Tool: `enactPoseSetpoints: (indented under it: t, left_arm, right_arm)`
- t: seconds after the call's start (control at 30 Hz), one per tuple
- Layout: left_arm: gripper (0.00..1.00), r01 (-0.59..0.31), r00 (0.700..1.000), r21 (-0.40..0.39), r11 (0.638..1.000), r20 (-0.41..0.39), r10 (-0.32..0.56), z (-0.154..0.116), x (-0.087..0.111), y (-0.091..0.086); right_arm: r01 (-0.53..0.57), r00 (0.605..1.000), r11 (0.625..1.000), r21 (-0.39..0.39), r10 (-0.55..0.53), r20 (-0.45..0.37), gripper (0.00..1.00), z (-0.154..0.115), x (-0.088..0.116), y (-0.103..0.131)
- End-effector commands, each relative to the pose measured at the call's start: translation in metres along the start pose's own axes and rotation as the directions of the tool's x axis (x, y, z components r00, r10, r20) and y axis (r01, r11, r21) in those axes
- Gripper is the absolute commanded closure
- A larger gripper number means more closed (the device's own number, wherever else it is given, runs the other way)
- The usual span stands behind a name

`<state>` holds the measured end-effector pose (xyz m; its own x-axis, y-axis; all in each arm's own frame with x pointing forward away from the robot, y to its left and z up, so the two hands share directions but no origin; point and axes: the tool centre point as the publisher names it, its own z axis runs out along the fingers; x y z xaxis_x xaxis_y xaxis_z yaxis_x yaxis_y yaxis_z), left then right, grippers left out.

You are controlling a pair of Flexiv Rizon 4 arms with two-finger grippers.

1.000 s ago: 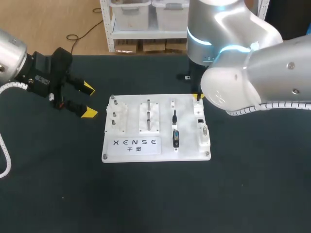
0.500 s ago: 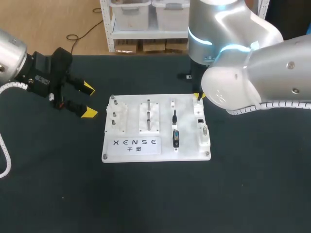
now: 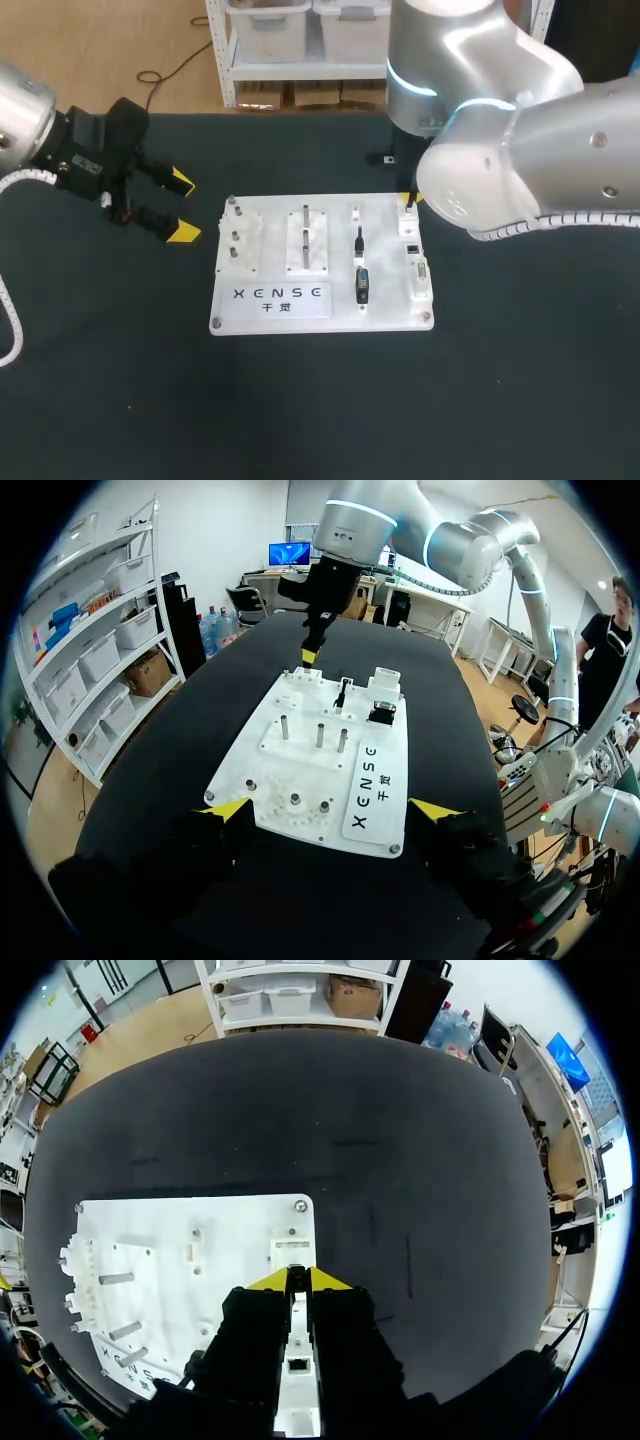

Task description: Insert the USB connector, Ethernet cable, and multi-pin plug into their matching sockets one by one.

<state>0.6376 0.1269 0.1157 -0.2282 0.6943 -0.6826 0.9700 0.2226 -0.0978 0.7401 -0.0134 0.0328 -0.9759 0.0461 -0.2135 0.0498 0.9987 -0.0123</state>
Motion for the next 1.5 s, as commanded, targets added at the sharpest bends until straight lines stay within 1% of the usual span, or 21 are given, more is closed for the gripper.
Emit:
enactPoseSetpoints:
  t: [0.03, 0.17, 0.27, 0.43, 0.67, 0.83, 1.0, 1.2, 1.23, 1.27, 1.3, 1.33, 1.5]
  left_arm:
    - [0.00, -0.002, 1.000, 0.000, 1.000, 0.002, 0.002, 0.000, 0.001, 0.000]
    - [0.00, -0.002, 1.000, 0.000, 1.000, 0.002, 0.002, 0.000, 0.001, 0.000]
    - [0.00, -0.002, 1.000, 0.000, 1.000, 0.002, 0.002, 0.000, 0.001, 0.000]
    - [0.00, -0.002, 1.000, 0.000, 1.000, 0.002, 0.002, 0.000, 0.001, 0.000]
    - [0.00, -0.002, 1.000, 0.000, 1.000, 0.002, 0.002, 0.000, 0.001, 0.000]
    - [0.00, -0.002, 1.000, 0.000, 1.000, 0.002, 0.002, 0.000, 0.001, 0.000]
    - [0.00, -0.002, 1.000, 0.000, 1.000, 0.002, 0.002, 0.000, 0.001, 0.000]
    - [0.00, -0.002, 1.000, 0.000, 1.000, 0.002, 0.002, 0.000, 0.001, 0.000]
    - [0.00, -0.002, 1.000, 0.000, 1.000, 0.002, 0.002, 0.000, 0.001, 0.000]
    - [0.00, -0.002, 1.000, 0.000, 1.000, 0.002, 0.002, 0.000, 0.001, 0.000]
    - [0.00, -0.002, 1.000, 0.000, 1.000, 0.002, 0.002, 0.000, 0.001, 0.000]
    - [0.00, -0.002, 1.000, 0.000, 1.000, 0.002, 0.002, 0.000, 0.001, 0.000]
    - [0.00, -0.002, 1.000, 0.000, 1.000, 0.002, 0.002, 0.000, 0.001, 0.000]
  right_arm:
    - [0.003, 1.000, 1.000, 0.001, -0.003, 0.004, 1.00, 0.001, 0.005, -0.003]
    - [0.008, 1.000, 1.000, 0.011, -0.008, -0.019, 1.00, 0.011, 0.012, -0.003]
    - [-0.006, 0.999, 1.000, 0.020, 0.007, -0.040, 1.00, 0.021, 0.015, -0.004]
    - [-0.014, 0.998, 0.999, 0.033, 0.016, -0.053, 1.00, 0.032, 0.015, -0.006]
    - [-0.019, 0.998, 0.999, 0.044, 0.022, -0.054, 1.00, 0.036, 0.011, -0.007]
    - [-0.005, 0.998, 0.999, 0.051, 0.008, -0.054, 1.00, 0.038, 0.009, -0.002]
    - [0.008, 0.998, 0.998, 0.068, -0.003, -0.064, 1.00, 0.042, 0.011, 0.002]
    - [0.008, 0.998, 0.997, 0.079, -0.003, -0.069, 1.00, 0.044, 0.012, 0.002]
    - [0.018, 0.998, 0.997, 0.077, -0.014, -0.055, 0.89, 0.041, 0.012, 0.001]
    - [0.020, 0.999, 0.997, 0.072, -0.017, -0.039, 0.68, 0.036, 0.011, 0.002]
    - [0.022, 0.999, 0.997, 0.070, -0.020, -0.026, 0.36, 0.031, 0.010, 0.002]
    - [0.022, 1.000, 0.998, 0.066, -0.021, -0.010, 0.00, 0.026, 0.009, 0.002]
    - [0.025, 0.997, 0.999, 0.042, -0.027, 0.067, 0.00, -0.006, 0.005, 0.008]
